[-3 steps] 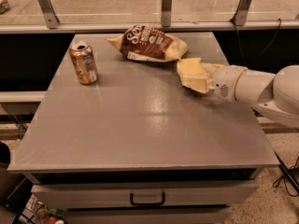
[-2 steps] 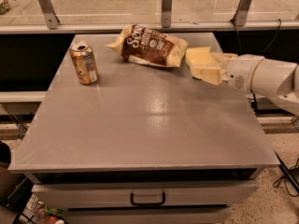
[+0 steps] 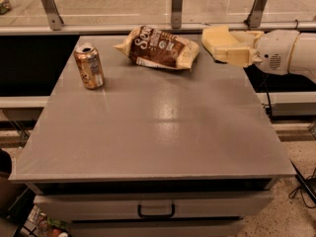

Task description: Pick sponge

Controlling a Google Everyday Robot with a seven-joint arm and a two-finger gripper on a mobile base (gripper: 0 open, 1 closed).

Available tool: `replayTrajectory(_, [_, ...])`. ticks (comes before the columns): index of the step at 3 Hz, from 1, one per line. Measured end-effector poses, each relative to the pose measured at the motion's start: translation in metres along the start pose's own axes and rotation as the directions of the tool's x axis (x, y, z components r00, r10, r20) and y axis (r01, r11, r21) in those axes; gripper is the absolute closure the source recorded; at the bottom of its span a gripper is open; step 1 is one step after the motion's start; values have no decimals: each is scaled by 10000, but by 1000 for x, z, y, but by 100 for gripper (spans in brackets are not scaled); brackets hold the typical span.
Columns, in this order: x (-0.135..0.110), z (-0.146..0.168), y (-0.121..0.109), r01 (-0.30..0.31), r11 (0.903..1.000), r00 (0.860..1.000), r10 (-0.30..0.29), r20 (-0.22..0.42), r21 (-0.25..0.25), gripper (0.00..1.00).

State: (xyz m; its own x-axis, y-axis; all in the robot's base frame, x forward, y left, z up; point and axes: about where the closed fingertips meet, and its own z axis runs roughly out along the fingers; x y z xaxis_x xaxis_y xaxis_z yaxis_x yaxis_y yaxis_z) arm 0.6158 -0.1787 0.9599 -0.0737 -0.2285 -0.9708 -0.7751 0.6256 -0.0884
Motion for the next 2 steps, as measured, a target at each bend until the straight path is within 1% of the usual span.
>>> replayTrajectory(1, [-32,-3,3,564,9955,9984,-564,18,-755,100])
replayTrajectory(2, [-59,-9,18,1189,9868,9927,-1206,-88,-1096,100])
